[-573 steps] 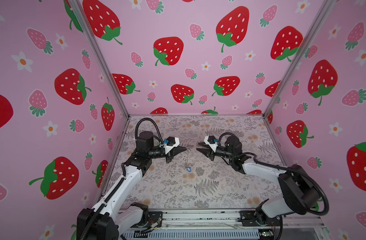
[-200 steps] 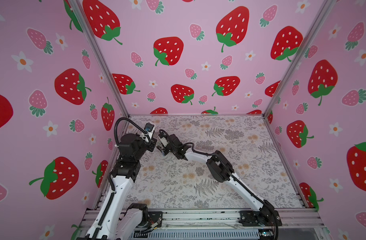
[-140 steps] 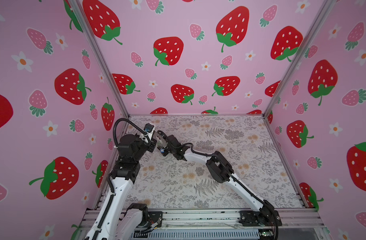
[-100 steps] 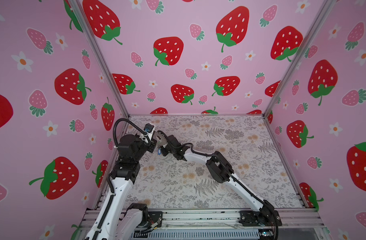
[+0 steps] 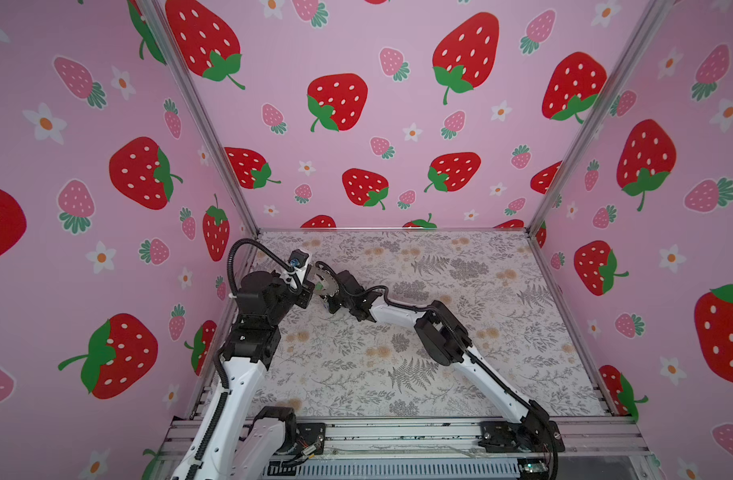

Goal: Put the keys on the keyring

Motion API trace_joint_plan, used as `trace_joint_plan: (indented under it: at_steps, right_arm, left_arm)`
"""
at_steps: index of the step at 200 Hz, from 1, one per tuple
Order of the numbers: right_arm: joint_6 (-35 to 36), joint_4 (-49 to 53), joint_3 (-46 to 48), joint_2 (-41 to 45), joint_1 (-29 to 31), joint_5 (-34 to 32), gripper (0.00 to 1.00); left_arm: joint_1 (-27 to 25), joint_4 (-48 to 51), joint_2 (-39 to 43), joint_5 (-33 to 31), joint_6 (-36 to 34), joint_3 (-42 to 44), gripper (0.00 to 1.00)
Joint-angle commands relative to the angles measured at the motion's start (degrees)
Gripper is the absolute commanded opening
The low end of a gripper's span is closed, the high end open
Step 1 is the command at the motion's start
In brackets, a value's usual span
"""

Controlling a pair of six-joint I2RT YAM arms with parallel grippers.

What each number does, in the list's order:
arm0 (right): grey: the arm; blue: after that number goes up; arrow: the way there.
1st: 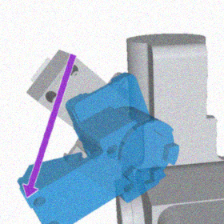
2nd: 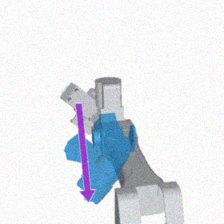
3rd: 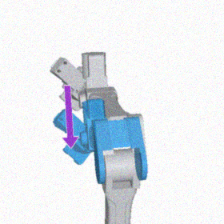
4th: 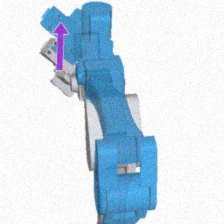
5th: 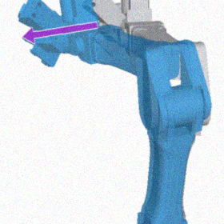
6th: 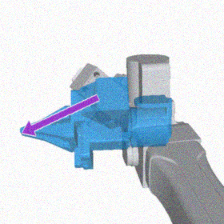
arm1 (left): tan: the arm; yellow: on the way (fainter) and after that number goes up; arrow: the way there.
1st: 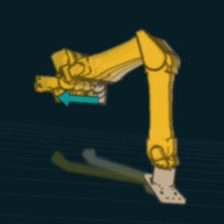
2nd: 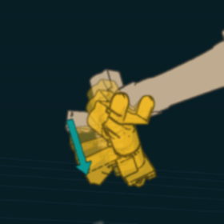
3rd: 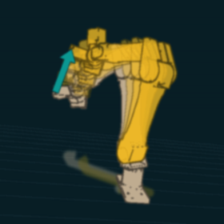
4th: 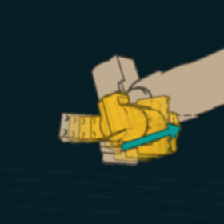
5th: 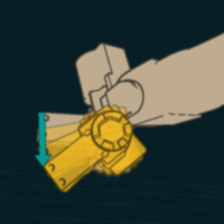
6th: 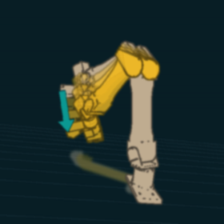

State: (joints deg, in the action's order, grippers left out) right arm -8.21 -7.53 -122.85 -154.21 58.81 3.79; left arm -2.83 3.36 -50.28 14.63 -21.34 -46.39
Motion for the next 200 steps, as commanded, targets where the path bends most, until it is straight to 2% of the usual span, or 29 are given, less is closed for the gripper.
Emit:
trace_joint_plan:
  at_steps: [1,27,44,90,147,182,200]
  right_arm:
    - [4.3,4.4,4.8,3.7,0.7,-1.0,0.18]
    - [7.8,2.8,10.8,7.5,0.6,-0.2,0.13]
    - [8.6,-0.4,13.1,8.5,0.7,1.5,0.17]
    - [8.0,-1.4,7.2,3.6,0.6,3.4,0.22]
    - [7.0,-0.8,0.5,-2.1,0.6,0.8,0.22]
    - [7.3,0.0,-1.9,-3.8,0.7,0.3,0.18]
    - [7.4,0.3,-1.7,-3.3,0.6,-0.7,0.22]
  left_arm:
    - [0.2,-1.9,0.8,1.3,0.2,0.1,0.00]
    - [0.2,-2.2,0.7,1.6,0.4,0.1,0.00]
    - [0.2,-2.3,0.5,1.8,0.6,-0.1,0.00]
    - [0.2,-2.0,0.4,2.3,0.7,-0.7,0.00]
    - [0.1,-1.8,0.1,2.6,0.8,-0.6,0.00]
    - [0.2,-1.9,-0.1,2.9,1.0,-0.5,0.00]
    - [0.2,-1.7,-0.1,3.0,1.2,-0.5,0.00]
